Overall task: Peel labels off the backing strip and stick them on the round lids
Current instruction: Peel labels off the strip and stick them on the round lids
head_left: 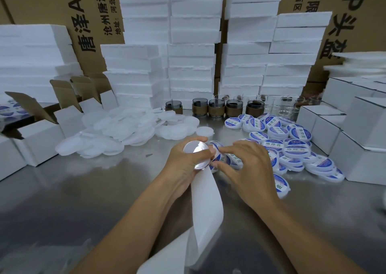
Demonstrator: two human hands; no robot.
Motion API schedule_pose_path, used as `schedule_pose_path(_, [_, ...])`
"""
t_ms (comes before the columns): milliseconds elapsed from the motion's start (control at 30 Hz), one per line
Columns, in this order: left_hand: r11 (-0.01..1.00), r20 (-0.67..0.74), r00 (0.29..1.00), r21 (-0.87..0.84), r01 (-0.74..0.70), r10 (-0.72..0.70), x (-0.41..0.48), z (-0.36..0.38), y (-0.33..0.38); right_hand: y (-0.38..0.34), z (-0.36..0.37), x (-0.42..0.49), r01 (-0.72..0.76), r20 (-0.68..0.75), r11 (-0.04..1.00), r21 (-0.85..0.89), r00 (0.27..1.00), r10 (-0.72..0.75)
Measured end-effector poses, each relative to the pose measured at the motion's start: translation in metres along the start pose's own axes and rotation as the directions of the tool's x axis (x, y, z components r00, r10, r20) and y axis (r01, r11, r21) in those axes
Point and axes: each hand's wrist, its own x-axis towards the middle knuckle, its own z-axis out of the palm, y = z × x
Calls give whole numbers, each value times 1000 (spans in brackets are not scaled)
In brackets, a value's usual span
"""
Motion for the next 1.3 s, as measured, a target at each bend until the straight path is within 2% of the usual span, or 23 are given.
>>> schedule_pose_path(267, [999, 36, 999, -24, -36, 37, -2, 1, 0, -2, 0, 1, -86, 55, 996, 33, 995, 85])
schedule_pose_path(567, [997, -57, 997, -52, -60, 57, 4, -1, -5, -2, 1, -1, -87, 66, 993, 79, 994, 82])
schedule_pose_path(767, [992, -191, 980, -104, -67, 46, 15, -7, -10, -4, -6, -2, -35, 99, 995, 90, 995, 26])
schedule_pose_path(900, [992, -230, 973, -119, -43, 15, 16, -7, -10, -8, -12, -2, -118, 69, 980, 163, 992, 108])
schedule_pose_path(1033, [990, -229, 973, -140, -8, -25, 13, -8, -6, -12, -15, 1, -265, 2, 909, 322, 960, 279])
schedule_pose_path(1167, [970, -179, 984, -235, -58, 15, 6, -10, -3, -14, -18, 7, -372, -78, 759, 535, 872, 483])
schedule_pose_path(1300, [918, -116, 987, -369, -144, 108, 5, -9, 5, -16, -21, 14, -443, 32, 550, 708, 798, 602])
